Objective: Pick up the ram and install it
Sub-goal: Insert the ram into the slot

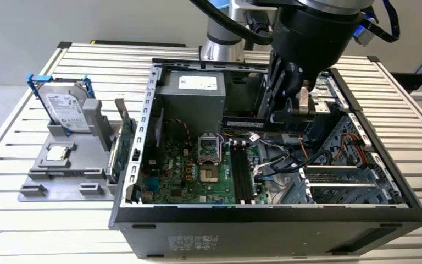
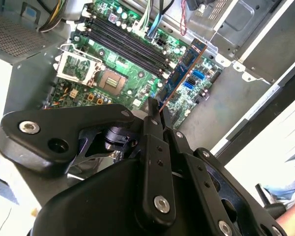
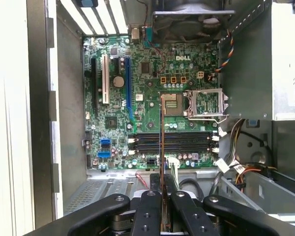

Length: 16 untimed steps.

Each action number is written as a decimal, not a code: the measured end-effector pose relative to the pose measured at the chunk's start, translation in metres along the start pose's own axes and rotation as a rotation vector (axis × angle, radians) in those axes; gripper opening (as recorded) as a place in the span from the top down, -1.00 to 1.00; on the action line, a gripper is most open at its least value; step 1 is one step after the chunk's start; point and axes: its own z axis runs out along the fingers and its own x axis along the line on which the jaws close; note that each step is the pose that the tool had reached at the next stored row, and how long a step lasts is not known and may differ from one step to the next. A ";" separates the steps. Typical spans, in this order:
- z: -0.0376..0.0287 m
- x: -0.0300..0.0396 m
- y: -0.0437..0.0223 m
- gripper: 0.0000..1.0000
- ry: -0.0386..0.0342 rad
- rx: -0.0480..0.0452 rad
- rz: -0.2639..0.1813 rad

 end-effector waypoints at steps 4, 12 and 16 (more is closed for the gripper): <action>0.0000 0.0000 0.0000 1.00 -0.0006 -0.0001 0.017; 0.0000 0.0000 0.0000 1.00 -0.0016 0.0001 0.049; 0.0000 0.0000 0.0000 1.00 -0.0024 0.0002 0.072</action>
